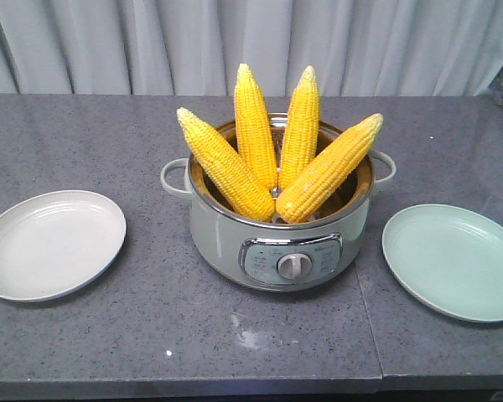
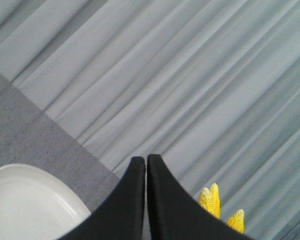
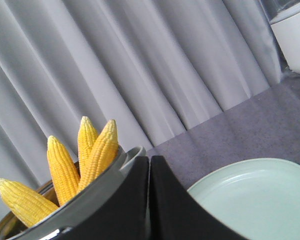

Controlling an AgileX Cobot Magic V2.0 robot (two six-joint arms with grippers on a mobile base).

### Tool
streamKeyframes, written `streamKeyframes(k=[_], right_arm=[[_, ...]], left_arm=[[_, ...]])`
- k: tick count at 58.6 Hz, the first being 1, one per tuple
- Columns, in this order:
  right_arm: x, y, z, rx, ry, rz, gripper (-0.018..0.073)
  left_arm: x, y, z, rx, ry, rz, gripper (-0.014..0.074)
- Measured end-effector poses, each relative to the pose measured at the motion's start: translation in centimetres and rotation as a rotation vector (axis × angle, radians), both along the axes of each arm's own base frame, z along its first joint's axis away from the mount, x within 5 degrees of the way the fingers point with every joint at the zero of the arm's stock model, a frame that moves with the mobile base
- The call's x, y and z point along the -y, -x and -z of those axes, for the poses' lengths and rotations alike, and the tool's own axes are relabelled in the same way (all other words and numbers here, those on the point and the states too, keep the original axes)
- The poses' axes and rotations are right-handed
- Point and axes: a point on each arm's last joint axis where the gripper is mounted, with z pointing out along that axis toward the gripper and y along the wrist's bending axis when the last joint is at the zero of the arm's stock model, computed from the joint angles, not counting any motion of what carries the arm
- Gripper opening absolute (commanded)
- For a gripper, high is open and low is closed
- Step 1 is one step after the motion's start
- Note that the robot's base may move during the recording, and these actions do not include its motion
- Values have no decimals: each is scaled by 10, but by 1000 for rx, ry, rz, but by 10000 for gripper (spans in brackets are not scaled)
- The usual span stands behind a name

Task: Distribute corn equally

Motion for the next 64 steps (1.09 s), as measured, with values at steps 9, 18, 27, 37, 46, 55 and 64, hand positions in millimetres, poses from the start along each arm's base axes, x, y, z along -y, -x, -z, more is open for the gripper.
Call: streamKeyframes(k=[9,18,27,37,46,55,64], right_arm=[[1,15,-62,48,126,27,67],[1,13,-101,6,251,48,264],[1,-2,-114,-47,279,45,522],[0,-13,-110,-103,284,38,627],[0,-13,-110,-103,284,38,600],[0,-13,-109,-114,285,36,561],[0,-13,-108,-121,285,36,529]], left_arm=[[2,12,-38,34,-141,-14,32],[3,24,-63,-1,-191,-21,112],[3,32,-74,-40,-265,-32,248],[5,28,-89,-124,-360,-12,398],[8,17,-95,-187,-405,30,440],[10,5,-94,-236,-393,60,440],[10,-2,-92,-269,-402,72,440]])
